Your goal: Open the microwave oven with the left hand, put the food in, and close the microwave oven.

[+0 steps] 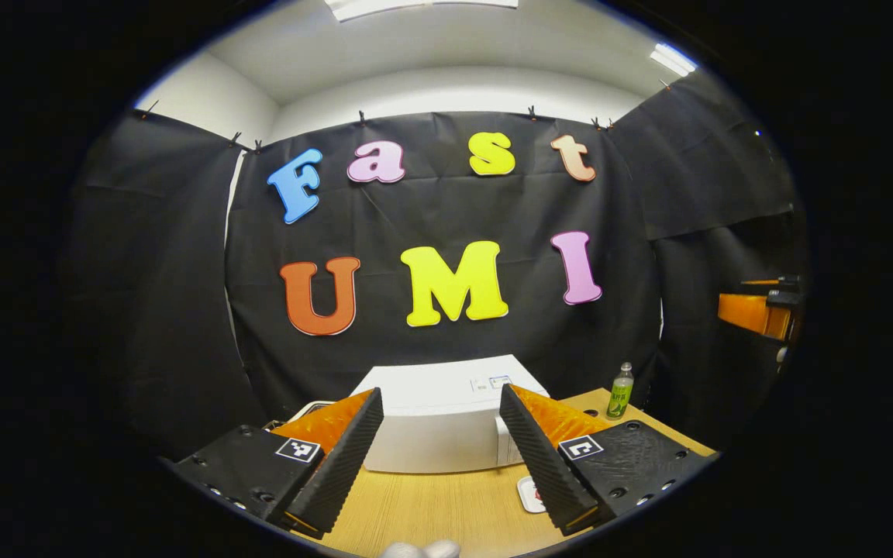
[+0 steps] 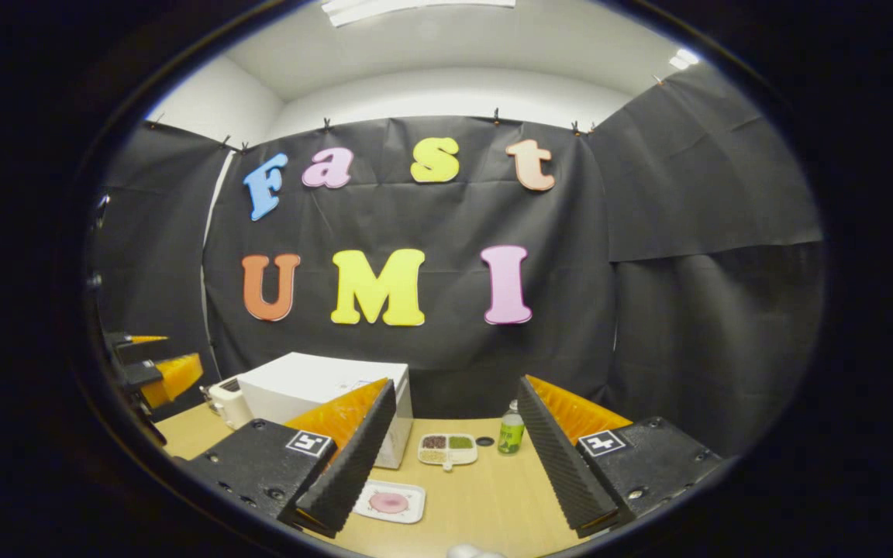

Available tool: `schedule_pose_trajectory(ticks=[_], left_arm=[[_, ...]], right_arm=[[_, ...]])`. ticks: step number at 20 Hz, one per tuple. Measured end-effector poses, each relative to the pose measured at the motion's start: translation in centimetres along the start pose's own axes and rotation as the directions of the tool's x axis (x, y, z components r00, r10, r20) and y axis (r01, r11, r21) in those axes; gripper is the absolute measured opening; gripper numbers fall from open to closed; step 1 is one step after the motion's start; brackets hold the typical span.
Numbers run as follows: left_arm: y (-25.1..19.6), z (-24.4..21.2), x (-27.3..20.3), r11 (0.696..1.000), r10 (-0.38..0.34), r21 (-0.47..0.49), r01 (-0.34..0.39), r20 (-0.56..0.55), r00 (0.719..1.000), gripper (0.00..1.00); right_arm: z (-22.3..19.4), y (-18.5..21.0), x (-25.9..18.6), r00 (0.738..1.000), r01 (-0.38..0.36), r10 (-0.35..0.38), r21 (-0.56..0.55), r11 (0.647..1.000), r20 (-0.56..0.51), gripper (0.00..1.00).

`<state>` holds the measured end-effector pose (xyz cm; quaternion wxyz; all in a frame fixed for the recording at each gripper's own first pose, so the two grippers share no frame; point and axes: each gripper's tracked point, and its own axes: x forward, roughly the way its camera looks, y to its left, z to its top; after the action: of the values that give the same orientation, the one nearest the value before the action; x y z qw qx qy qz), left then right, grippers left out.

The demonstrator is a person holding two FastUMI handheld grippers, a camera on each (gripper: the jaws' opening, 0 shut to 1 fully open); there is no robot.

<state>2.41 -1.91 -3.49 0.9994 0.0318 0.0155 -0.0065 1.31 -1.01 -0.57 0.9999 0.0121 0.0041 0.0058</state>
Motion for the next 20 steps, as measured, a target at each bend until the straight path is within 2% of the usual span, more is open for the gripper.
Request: schedule_pose_trajectory(ticks=[3, 4, 5, 6, 7, 9, 10, 15, 16, 17, 18, 19, 20], left_arm=[[-2.8, -3.6, 1.5, 0.999, -0.04, -0.013, 0.039, -0.024, 0.999, 0.96], [-3.8, -4.9, 2.2, 0.999, -0.049, -0.005, 0.049, -0.037, 0.998, 0.96], [-4.8, -6.4, 2.9, 0.998, -0.063, -0.002, 0.063, -0.054, 0.997, 0.96], [-5.9, -7.9, 3.7, 0.997, -0.077, -0.009, 0.077, -0.073, 0.994, 0.96], [-6.9, -9.4, 4.4, 0.996, -0.089, -0.027, 0.087, -0.091, 0.992, 0.96], [-8.3, -11.7, 6.3, 0.993, -0.1, -0.069, 0.092, -0.114, 0.988, 0.95], [-8.9, -12.7, 7.6, 0.993, -0.097, -0.078, 0.088, -0.115, 0.989, 0.96], [-9.8, -16.9, 15.5, 0.996, -0.06, -0.074, 0.052, -0.119, 0.991, 0.96], [-9.9, -18.0, 17.1, 0.996, -0.053, -0.074, 0.043, -0.132, 0.99, 0.95], [-10.1, -19.1, 18.4, 0.996, -0.049, -0.076, 0.038, -0.143, 0.989, 0.87], [-10.5, -19.8, 19.7, 0.996, -0.058, -0.074, 0.047, -0.144, 0.988, 0.94], [-10.9, -20.6, 20.7, 0.996, -0.062, -0.07, 0.052, -0.147, 0.987, 0.93], [-10.9, -21.5, 21.5, 0.997, -0.058, -0.061, 0.049, -0.16, 0.985, 0.87]], right_arm=[[0.7, -1.0, 0.3, 1.0, 0.0, 0.0, 0.001, 1.0, -0.003, 0.93], [1.0, -1.4, 0.4, 1.0, 0.001, -0.001, -0.004, 1.0, -0.005, 1.0], [1.1, -1.8, 0.5, 1.0, 0.001, -0.001, -0.015, 1.0, -0.008, 0.93], [1.1, -2.2, 0.5, 1.0, 0.003, -0.003, -0.033, 0.999, -0.016, 0.93], [1.1, -2.8, 0.6, 1.0, 0.004, -0.006, -0.052, 0.999, -0.025, 1.0], [1.3, -3.6, 0.5, 0.999, 0.007, -0.011, -0.083, 0.996, -0.039, 1.0], [1.5, -3.9, 0.5, 0.999, 0.008, -0.012, -0.094, 0.996, -0.042, 0.93], [0.3, -5.1, 0.8, 0.996, 0.004, -0.015, -0.121, 0.993, -0.092, 0.94], [-0.1, -5.3, 1.0, 0.994, 0.006, -0.019, -0.124, 0.992, -0.106, 1.0], [-0.5, -5.6, 1.2, 0.993, 0.011, -0.025, -0.123, 0.992, -0.116, 1.0], [-0.8, -6.0, 1.3, 0.991, 0.023, -0.039, -0.124, 0.992, -0.126, 0.93], [-1.3, -6.3, 1.4, 0.99, 0.026, -0.043, -0.121, 0.992, -0.137, 1.0], [-1.7, -6.5, 1.5, 0.987, 0.031, -0.05, -0.122, 0.992, -0.152, 0.94]])
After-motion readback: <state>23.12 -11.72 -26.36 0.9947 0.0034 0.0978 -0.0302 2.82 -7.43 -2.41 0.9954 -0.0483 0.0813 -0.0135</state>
